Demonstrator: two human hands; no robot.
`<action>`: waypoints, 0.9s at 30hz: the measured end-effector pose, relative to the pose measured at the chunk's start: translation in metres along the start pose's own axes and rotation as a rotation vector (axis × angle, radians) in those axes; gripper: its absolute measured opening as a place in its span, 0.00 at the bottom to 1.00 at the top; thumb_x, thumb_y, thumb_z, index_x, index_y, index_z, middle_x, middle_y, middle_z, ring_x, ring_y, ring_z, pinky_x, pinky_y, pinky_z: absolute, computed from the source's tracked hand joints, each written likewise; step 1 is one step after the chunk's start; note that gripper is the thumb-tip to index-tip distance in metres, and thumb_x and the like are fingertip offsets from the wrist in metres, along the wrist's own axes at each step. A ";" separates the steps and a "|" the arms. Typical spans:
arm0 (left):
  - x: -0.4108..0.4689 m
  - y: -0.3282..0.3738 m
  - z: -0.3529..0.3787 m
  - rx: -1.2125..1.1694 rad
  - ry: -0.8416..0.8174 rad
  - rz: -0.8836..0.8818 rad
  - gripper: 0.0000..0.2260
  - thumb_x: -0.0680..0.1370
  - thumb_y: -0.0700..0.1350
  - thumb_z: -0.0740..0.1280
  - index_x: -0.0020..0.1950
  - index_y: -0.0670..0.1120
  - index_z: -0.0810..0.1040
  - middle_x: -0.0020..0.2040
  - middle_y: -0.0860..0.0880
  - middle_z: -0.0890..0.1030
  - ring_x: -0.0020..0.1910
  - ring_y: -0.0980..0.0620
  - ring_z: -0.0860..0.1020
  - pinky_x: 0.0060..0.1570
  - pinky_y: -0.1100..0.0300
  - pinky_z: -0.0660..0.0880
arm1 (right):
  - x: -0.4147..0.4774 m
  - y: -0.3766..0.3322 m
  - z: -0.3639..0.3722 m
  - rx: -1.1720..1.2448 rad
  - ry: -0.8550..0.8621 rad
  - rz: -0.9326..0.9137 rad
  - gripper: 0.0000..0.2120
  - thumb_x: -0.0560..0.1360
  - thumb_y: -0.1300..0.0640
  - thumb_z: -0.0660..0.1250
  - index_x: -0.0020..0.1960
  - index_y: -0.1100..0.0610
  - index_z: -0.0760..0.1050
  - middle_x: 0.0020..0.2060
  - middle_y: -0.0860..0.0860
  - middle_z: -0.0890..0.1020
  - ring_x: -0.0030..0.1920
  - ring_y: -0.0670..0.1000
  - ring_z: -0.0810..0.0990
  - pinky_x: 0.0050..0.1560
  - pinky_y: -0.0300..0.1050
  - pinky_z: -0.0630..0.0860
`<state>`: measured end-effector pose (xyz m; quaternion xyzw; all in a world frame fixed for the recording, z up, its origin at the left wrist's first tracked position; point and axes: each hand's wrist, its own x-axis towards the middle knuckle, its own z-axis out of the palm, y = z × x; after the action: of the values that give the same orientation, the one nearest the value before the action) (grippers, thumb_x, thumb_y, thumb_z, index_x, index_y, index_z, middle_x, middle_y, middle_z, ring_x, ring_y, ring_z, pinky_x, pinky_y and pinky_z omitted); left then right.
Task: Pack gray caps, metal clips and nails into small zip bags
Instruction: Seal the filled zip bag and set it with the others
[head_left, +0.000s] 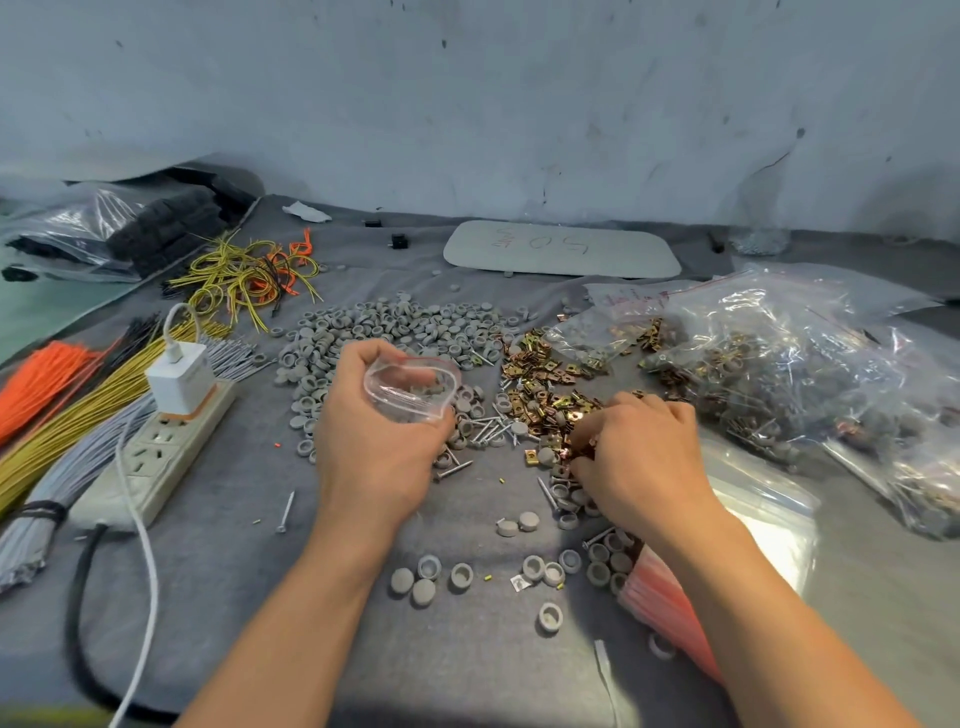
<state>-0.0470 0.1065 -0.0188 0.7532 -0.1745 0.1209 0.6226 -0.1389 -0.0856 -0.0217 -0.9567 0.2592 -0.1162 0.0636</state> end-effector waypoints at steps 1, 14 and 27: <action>0.000 0.001 -0.001 0.025 0.022 0.015 0.25 0.64 0.44 0.79 0.52 0.63 0.71 0.48 0.60 0.86 0.44 0.56 0.85 0.43 0.46 0.83 | 0.000 -0.001 0.001 -0.027 -0.005 -0.017 0.07 0.74 0.51 0.71 0.50 0.42 0.84 0.49 0.46 0.77 0.58 0.54 0.74 0.61 0.53 0.60; -0.012 -0.004 0.015 0.585 -0.288 0.052 0.31 0.70 0.47 0.79 0.60 0.68 0.63 0.51 0.56 0.77 0.49 0.52 0.74 0.44 0.55 0.68 | -0.004 -0.003 0.003 -0.159 0.032 -0.076 0.13 0.75 0.60 0.65 0.50 0.46 0.84 0.50 0.47 0.79 0.56 0.53 0.73 0.59 0.51 0.58; -0.025 0.027 0.016 0.379 -0.207 0.382 0.24 0.67 0.52 0.81 0.60 0.59 0.79 0.53 0.66 0.77 0.58 0.65 0.73 0.61 0.64 0.69 | -0.021 -0.018 -0.014 1.593 -0.198 0.291 0.10 0.80 0.71 0.66 0.48 0.61 0.84 0.38 0.58 0.86 0.34 0.51 0.85 0.36 0.39 0.82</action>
<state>-0.0815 0.0887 -0.0077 0.8180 -0.3500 0.1888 0.4156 -0.1512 -0.0606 -0.0093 -0.5871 0.2135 -0.1711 0.7619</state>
